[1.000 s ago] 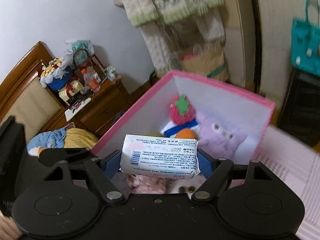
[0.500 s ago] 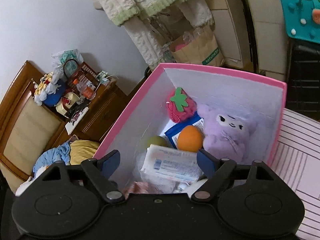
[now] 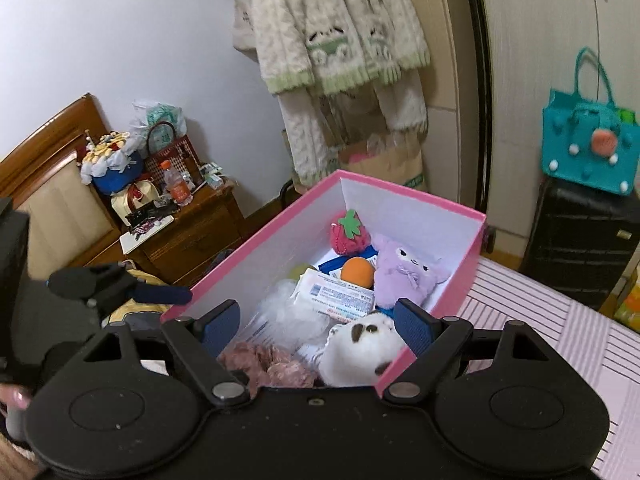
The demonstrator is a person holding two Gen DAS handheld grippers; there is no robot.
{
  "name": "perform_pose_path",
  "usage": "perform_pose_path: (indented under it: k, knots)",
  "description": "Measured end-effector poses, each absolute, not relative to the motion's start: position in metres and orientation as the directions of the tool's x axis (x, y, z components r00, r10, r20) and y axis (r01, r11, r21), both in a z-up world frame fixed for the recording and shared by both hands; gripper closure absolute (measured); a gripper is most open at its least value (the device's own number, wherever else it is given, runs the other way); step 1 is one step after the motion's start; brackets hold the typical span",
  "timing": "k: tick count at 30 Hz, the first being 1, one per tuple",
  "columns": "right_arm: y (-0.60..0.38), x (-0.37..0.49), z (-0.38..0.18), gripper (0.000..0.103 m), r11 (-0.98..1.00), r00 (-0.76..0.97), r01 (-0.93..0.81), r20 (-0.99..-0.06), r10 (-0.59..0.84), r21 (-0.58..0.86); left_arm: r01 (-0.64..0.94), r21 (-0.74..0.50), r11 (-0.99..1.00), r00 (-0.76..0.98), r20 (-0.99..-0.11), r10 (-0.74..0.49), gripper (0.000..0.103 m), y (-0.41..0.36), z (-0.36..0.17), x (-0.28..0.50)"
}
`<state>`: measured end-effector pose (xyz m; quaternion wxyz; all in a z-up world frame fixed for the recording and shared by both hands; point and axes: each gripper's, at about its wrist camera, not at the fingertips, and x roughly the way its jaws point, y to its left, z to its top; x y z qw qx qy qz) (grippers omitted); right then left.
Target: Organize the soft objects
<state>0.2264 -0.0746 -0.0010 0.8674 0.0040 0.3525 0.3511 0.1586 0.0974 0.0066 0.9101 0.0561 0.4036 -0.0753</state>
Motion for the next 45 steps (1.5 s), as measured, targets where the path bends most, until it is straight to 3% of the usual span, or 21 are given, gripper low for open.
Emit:
perform_pose_path:
  k: [22, 30, 37, 45]
  knots:
    - [-0.134, 0.124, 0.033, 0.014, 0.813, 0.635, -0.569, -0.562, 0.529, 0.122, 0.233, 0.085, 0.969, 0.690, -0.717, -0.104, 0.004, 0.064, 0.050, 0.093]
    - [-0.144, 0.089, 0.029, 0.002, 0.836, 0.674, -0.544, -0.555, 0.487, 0.074, 0.236, 0.048, 0.971, 0.691, -0.710, -0.133, 0.004, 0.056, 0.050, 0.076]
    - [-0.160, 0.064, 0.011, 0.002, 0.883, 0.713, -0.464, -0.563, 0.418, 0.068, 0.246, 0.070, 0.967, 0.702, -0.700, -0.128, 0.004, 0.043, 0.036, 0.065]
    - [-0.168, 0.030, -0.007, 0.002, 0.897, 0.789, -0.440, -0.463, 0.404, 0.033, 0.244, 0.099, 0.965, 0.743, -0.658, -0.120, 0.004, 0.034, 0.029, 0.050]
